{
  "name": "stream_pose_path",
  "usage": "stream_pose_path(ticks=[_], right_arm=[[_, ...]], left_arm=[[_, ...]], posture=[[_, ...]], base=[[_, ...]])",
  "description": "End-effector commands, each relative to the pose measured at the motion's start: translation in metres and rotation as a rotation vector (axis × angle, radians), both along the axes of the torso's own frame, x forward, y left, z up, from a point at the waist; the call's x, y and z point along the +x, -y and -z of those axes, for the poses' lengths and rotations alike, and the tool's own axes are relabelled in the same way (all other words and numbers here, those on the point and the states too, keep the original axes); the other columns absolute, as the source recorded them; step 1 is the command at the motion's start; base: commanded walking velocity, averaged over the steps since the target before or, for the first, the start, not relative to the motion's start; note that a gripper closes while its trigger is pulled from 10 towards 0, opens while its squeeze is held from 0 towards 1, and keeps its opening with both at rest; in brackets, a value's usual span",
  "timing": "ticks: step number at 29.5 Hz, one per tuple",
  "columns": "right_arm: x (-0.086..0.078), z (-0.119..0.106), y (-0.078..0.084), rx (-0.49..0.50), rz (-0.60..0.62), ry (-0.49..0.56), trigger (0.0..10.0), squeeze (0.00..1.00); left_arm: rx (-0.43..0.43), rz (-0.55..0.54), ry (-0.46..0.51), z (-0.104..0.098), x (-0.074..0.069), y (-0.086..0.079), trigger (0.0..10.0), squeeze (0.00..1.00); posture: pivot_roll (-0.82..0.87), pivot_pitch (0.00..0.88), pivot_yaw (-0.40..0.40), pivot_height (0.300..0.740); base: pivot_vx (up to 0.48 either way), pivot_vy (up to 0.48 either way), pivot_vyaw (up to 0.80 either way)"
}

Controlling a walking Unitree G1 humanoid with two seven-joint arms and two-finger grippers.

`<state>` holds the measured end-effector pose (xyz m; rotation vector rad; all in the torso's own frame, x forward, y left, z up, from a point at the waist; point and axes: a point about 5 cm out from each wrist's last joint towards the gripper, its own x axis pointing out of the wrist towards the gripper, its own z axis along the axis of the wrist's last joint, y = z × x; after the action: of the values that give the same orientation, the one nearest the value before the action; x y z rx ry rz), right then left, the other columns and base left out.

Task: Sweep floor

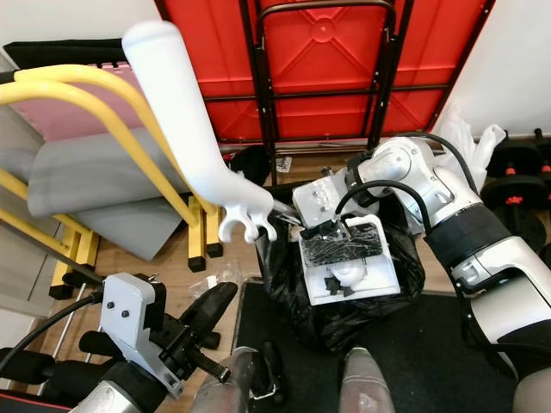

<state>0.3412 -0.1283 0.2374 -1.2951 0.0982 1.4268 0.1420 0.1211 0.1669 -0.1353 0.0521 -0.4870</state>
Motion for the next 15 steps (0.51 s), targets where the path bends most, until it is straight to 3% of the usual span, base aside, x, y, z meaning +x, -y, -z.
stream_pose_path(ticks=[1,3,5,7,13,15], right_arm=[[-0.001,-0.038,-0.009,0.058,-0.038,0.187,10.0,0.00],[0.004,-0.042,-0.004,0.040,-0.011,0.254,10.0,0.00],[0.004,-0.042,-0.004,0.040,-0.011,0.254,10.0,0.00],[0.016,-0.058,-0.005,0.068,0.032,0.425,10.0,0.00],[0.020,-0.077,-0.015,0.152,0.017,0.611,10.0,0.00],[0.018,-0.075,-0.018,0.156,0.001,0.597,10.0,0.00]], left_arm=[[0.009,0.015,-0.020,0.004,-0.002,0.000,10.0,0.00],[0.010,0.015,-0.020,0.004,-0.002,0.000,10.0,0.00],[0.010,0.015,-0.020,0.004,-0.002,0.000,10.0,0.00],[0.010,0.018,-0.021,0.004,-0.003,0.000,10.0,0.00],[0.012,0.019,-0.022,0.004,-0.003,0.000,10.0,0.00],[0.015,0.020,-0.023,0.004,-0.003,0.000,10.0,0.00]], posture=[[-0.10,0.280,0.021,0.740],[-0.10,0.280,0.022,0.740],[-0.10,0.280,0.022,0.740],[-0.10,0.279,0.023,0.740],[-0.10,0.277,0.024,0.740],[-0.10,0.276,0.023,0.740]], base=[[0.000,0.000,0.00],[0.000,0.000,0.00],[0.000,0.000,0.00],[0.000,0.000,0.00],[0.000,0.000,0.00],[0.000,0.000,0.00]])
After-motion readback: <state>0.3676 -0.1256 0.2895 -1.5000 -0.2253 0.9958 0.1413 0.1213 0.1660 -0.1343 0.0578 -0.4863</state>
